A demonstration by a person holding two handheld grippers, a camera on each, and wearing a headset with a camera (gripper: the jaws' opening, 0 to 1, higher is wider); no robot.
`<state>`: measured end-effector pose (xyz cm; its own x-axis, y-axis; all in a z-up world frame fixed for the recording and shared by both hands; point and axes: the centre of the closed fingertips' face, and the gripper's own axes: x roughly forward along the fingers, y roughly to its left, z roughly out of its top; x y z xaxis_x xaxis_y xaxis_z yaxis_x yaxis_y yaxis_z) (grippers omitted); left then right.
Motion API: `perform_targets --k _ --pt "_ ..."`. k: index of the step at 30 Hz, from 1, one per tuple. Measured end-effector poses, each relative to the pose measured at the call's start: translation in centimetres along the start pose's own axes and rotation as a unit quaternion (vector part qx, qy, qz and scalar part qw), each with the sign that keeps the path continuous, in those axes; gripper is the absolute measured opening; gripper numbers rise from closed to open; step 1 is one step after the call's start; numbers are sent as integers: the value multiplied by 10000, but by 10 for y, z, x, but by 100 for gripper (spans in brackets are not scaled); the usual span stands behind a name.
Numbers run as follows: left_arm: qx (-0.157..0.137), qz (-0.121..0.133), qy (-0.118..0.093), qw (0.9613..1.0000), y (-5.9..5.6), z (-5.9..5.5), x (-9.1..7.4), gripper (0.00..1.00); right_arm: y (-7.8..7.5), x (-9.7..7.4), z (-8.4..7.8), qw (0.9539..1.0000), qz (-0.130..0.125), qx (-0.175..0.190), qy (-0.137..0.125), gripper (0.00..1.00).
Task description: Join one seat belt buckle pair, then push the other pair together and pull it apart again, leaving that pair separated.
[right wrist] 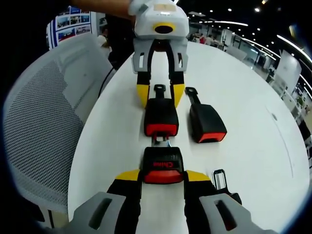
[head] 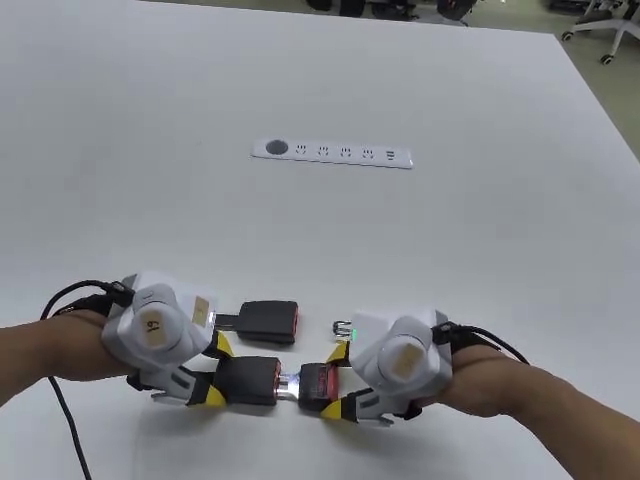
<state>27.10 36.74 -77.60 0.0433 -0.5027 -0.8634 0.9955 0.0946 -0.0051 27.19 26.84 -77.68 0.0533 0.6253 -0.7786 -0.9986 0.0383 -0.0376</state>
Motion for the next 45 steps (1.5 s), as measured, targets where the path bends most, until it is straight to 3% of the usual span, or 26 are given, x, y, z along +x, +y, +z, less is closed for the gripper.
perform_targets --k 9,45 --pt "2 11 10 10000 0 -2 1 31 -1 1 1 9997 -12 -233 -78 30" --pt "-38 -63 79 9999 0 -1 4 30 -1 7 3 9999 -9 -72 -74 29"
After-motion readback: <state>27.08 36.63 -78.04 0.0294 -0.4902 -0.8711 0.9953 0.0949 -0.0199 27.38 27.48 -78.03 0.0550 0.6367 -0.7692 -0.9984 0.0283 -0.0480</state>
